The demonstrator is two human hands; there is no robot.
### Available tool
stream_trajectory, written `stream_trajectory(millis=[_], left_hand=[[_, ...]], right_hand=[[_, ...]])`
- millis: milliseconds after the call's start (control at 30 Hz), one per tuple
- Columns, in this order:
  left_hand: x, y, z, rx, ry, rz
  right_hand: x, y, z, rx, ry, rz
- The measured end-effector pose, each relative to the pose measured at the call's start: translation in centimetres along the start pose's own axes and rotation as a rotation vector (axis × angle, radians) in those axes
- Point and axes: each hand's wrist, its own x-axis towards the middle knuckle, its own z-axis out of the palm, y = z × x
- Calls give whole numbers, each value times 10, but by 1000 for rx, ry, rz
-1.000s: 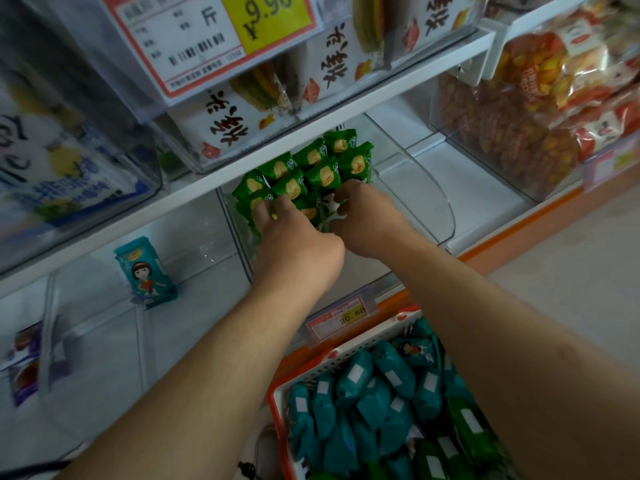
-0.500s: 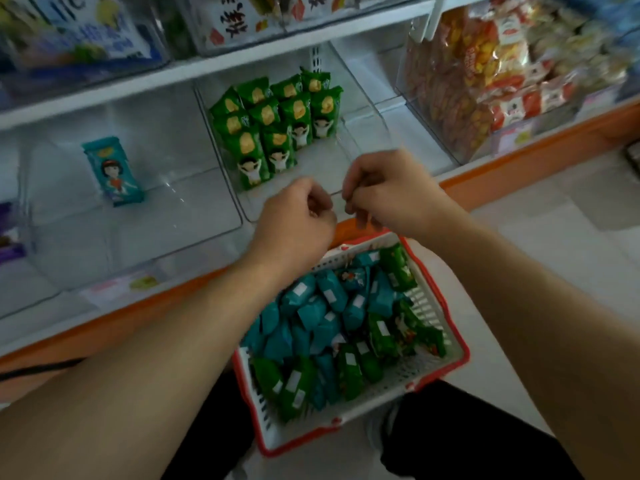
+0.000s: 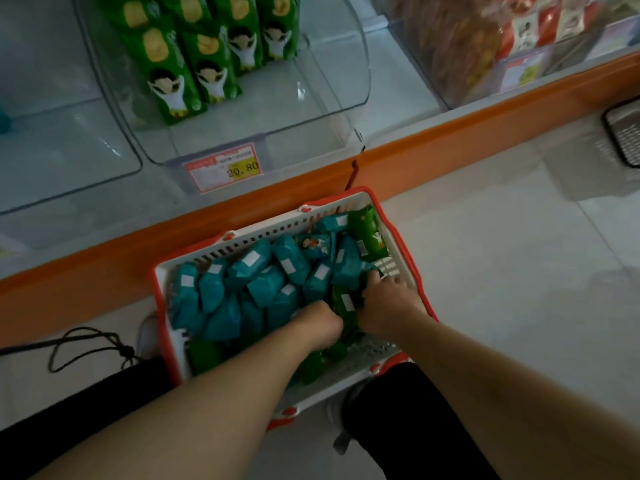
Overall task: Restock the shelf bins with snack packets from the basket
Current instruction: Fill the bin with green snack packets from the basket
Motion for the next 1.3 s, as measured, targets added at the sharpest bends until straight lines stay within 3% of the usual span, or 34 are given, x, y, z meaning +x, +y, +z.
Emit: stream_trajectory(millis=[200,400,567,733,833,1000,1100,1200,1300], left_hand=[[37,15,32,-403,69,-168],[40,8,19,-690,-25,-213],[-16,19,-25,-605,-290,-150],[-94,47,-89,-366,-402,27],[-148,68,-127,-334,-276,241],[-202,93,-172,-441,180,491],[-199,99,-186,-571,337,571],[-177,103,-194,-543,557,664],[-152,107,-206,-531,786,687]], right_hand=[[30,8,12,179,-13,70],[32,9,-7,431,-123,23],[-8,13,-70,595,-401,5],[-76,20,-142,786,-306,-73],[-111,20,-173,983,-169,-214],[-146,-14,-214,1225,207,-395],[-141,-45,-233,1280,348,-495],[-121,-73,-250,1302,484,-523],[-94,-98,-262,1164,658,-515]])
